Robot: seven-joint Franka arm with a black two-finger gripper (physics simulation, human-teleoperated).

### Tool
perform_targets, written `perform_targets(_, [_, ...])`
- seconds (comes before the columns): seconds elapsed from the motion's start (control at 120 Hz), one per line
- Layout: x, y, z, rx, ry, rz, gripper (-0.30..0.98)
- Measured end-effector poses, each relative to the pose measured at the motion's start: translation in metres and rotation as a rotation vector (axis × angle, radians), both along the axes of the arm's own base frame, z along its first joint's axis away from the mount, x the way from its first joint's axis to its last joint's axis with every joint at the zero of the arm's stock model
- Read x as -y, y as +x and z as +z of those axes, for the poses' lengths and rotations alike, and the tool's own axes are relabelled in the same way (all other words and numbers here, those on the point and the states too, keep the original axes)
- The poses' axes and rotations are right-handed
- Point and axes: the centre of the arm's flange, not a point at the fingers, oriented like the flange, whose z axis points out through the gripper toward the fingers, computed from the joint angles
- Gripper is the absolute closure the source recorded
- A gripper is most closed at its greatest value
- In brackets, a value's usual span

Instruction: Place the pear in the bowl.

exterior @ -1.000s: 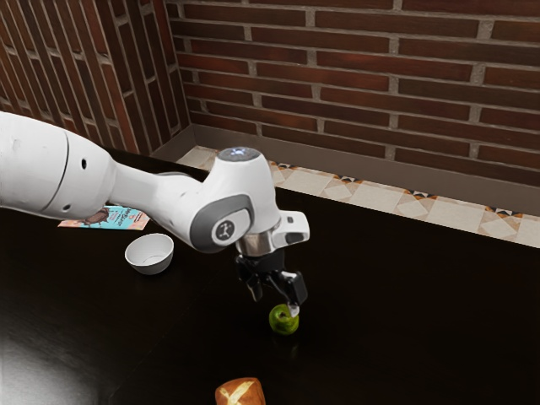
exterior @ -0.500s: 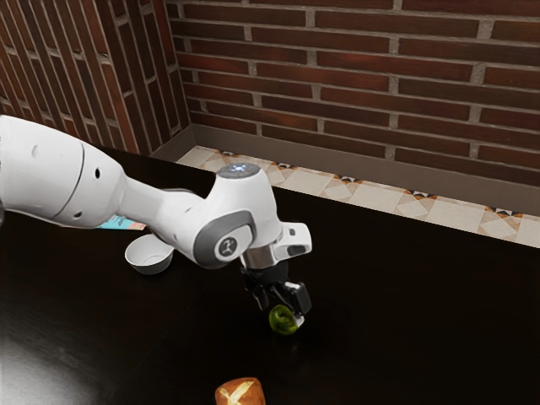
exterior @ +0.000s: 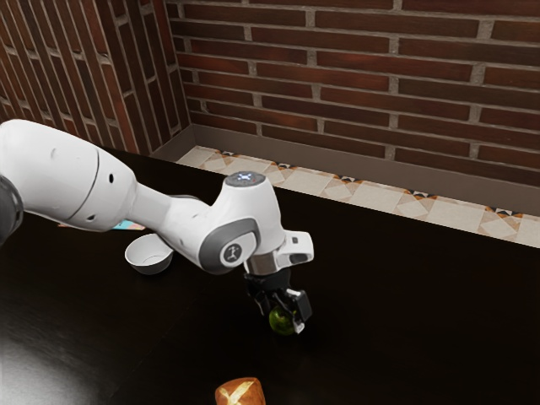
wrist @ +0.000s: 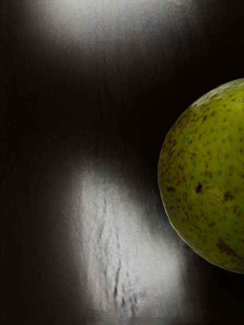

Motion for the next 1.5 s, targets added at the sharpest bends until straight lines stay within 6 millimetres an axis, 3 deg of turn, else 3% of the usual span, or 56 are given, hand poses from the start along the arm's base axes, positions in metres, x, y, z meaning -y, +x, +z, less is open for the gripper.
perform_targets(0.375, [0.002, 0.006, -0.011, -0.011, -0.007, -0.006, 0.02])
perform_targets(0.767, [0.002, 0.006, -0.015, -0.018, -0.009, -0.005, 0.23])
perform_targets(1.233, [0.000, 0.007, -0.004, -0.006, -0.001, -0.003, 0.36])
perform_targets(1.5, [-0.019, 0.010, 0.028, 0.001, 0.049, 0.020, 0.46])
